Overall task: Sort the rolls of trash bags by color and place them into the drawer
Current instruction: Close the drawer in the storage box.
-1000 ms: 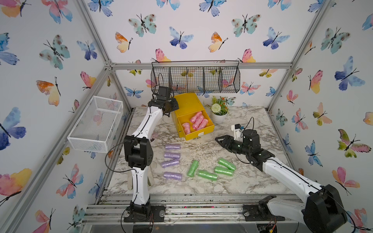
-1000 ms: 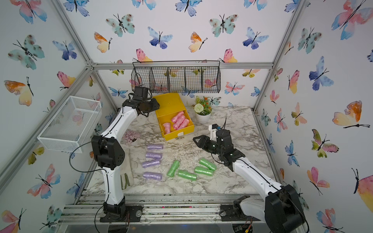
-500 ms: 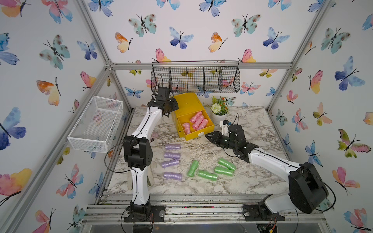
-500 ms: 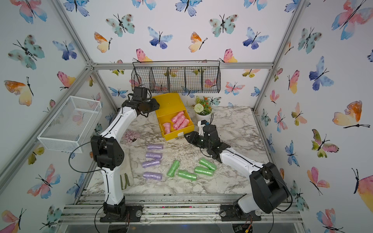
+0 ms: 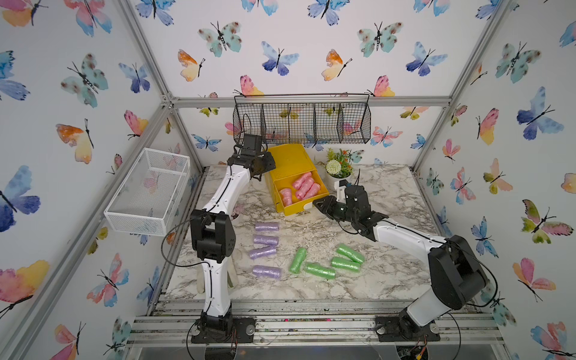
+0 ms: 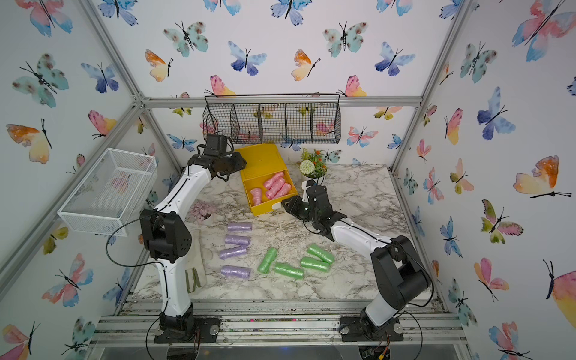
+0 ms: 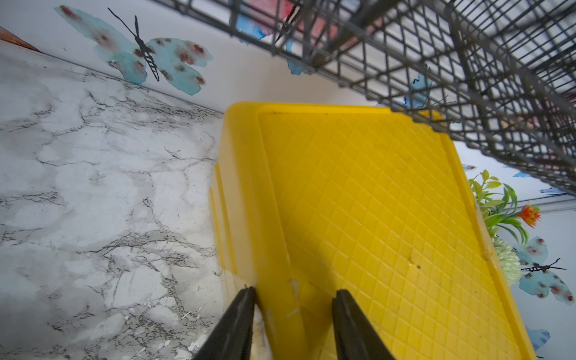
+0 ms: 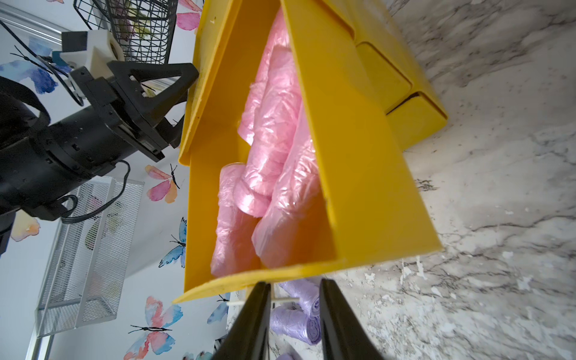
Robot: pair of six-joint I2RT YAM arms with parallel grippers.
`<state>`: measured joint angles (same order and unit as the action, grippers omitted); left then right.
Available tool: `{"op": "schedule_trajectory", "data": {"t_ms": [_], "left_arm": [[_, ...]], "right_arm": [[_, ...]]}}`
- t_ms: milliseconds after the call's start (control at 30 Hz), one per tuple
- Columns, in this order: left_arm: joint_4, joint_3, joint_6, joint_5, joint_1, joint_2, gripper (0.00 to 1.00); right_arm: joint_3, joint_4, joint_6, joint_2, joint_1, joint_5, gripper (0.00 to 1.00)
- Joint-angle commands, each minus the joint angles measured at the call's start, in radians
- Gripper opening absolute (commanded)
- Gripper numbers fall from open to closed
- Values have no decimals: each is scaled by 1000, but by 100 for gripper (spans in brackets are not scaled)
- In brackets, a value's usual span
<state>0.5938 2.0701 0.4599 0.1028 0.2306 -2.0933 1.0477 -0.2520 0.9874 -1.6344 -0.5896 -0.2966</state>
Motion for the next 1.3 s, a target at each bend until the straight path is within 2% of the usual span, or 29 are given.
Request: {"op": "schedule_trajectory", "data": {"t_ms": [0, 567, 867, 1100, 1267], "left_arm": [[146, -19, -13, 18, 1, -40, 44], [149, -41, -15, 35, 10, -33, 43], [147, -48, -13, 45, 13, -28, 43], [146, -53, -13, 48, 16, -28, 43], [144, -59, -14, 42, 16, -21, 44]], "right_arm": [[62, -17, -2, -31, -7, 41, 32], [382, 20, -15, -312, -6, 93, 37], [480, 19, -3, -400, -6, 113, 39], [503, 23, -5, -397, -6, 107, 40], [422, 93, 20, -277, -6, 105, 41]]}}
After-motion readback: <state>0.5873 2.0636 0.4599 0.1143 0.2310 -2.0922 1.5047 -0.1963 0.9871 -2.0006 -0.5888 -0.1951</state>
